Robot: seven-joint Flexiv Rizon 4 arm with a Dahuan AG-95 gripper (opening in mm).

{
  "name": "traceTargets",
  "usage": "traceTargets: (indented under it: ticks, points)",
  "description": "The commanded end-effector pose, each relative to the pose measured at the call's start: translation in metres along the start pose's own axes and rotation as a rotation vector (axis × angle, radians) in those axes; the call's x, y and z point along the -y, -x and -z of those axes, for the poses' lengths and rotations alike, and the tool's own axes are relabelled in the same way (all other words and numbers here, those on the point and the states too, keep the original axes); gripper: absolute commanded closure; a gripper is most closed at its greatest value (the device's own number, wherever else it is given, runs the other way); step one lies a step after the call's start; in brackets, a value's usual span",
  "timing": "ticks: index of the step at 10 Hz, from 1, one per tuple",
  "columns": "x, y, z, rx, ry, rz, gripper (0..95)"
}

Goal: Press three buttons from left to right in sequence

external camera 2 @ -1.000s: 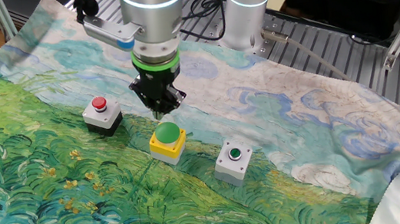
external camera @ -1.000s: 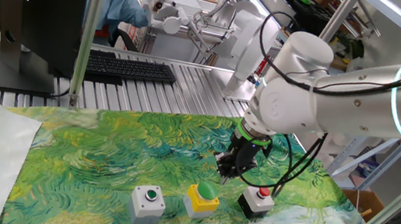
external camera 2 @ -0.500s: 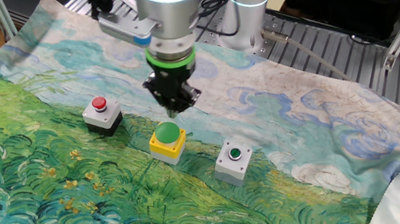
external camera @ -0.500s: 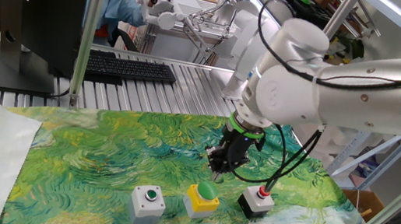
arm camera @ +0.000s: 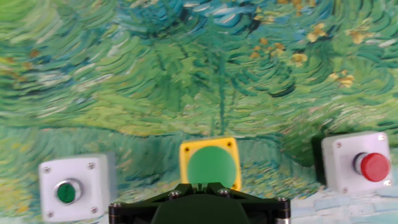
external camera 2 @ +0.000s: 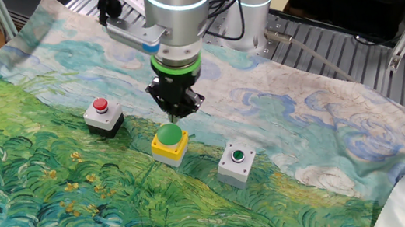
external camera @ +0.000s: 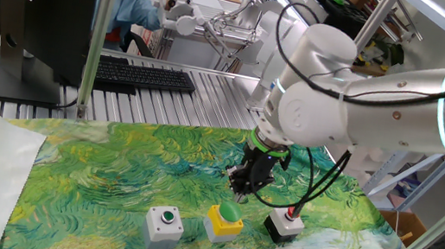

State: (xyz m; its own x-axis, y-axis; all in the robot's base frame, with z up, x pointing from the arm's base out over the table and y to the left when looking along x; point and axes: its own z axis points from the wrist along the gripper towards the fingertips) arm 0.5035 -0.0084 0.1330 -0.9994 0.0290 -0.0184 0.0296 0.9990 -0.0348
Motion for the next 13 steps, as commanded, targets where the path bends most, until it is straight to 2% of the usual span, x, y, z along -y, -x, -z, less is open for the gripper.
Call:
traceTargets:
  ticks: [1, 2, 4, 7, 13]
  points:
    - [0.0, -0.001, -0.001, -0.001, 0.006, 0.0, 95.0]
    - [0.0, 0.0, -0.004, -0.001, 0.007, 0.0, 95.0]
    - [0.001, 0.002, -0.018, 0.002, 0.011, -0.002, 95.0]
    - [0.002, 0.009, -0.028, 0.004, 0.011, -0.004, 95.0]
    - [0.003, 0.011, -0.027, -0.001, 0.008, 0.005, 95.0]
